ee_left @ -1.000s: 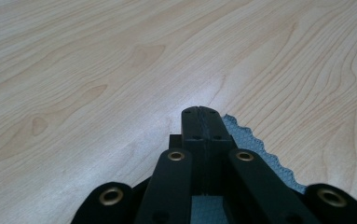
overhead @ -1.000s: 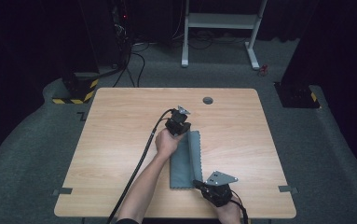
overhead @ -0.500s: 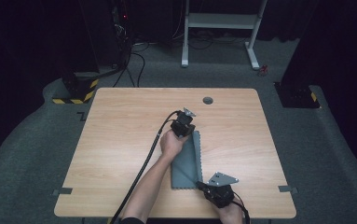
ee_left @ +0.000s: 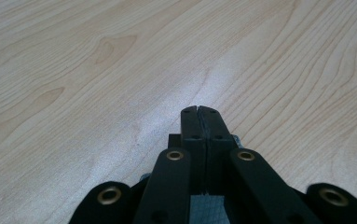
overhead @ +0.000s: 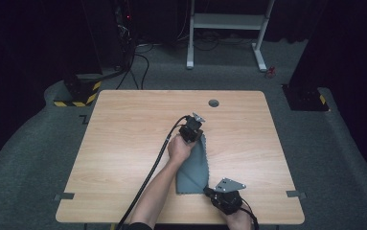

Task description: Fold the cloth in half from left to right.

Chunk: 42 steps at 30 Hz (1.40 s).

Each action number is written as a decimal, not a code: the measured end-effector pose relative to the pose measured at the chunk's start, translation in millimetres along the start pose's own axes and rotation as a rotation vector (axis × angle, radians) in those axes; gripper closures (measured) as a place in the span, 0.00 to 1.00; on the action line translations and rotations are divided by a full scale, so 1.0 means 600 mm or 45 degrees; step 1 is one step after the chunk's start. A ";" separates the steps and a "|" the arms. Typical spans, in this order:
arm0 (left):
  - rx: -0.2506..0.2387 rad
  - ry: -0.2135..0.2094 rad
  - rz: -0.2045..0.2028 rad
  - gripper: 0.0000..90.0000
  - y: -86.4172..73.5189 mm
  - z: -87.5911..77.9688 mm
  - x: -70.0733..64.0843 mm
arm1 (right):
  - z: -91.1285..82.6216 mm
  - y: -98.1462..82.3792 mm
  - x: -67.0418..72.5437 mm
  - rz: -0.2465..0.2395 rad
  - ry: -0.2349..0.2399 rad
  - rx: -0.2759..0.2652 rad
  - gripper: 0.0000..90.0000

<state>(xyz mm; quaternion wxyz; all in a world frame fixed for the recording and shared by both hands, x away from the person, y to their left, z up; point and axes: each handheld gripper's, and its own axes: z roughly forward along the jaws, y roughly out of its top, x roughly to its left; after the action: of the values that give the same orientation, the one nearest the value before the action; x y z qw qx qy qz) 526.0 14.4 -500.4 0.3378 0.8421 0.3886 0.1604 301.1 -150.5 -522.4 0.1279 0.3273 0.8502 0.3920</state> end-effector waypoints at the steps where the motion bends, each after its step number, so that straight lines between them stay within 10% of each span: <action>1: -0.004 -0.004 -0.004 0.97 0.000 0.000 0.000 | 0.000 -0.001 -0.001 0.005 0.002 0.002 0.96; 12: -0.125 0.033 -0.040 0.66 -0.021 -0.070 0.016 | -0.026 0.002 -0.027 0.048 -0.020 -0.074 0.86; 27: -0.084 -0.086 0.006 0.49 -0.170 -0.184 -0.033 | 0.031 0.044 -0.076 0.018 -0.058 0.012 0.76; 35: -0.084 -0.054 0.068 0.47 -0.199 -0.196 -0.073 | 0.049 0.058 -0.077 -0.021 -0.057 0.017 0.74; 42: -0.036 -0.040 0.016 0.47 -0.231 -0.190 -0.078 | 0.060 0.058 -0.077 -0.031 -0.039 0.035 0.71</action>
<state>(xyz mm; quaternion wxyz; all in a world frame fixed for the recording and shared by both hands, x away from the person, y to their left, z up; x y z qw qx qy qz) 359.4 94.3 -515.0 0.3547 0.8421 0.3757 0.1545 368.7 -143.2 -521.6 0.1410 0.3246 0.8574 0.3737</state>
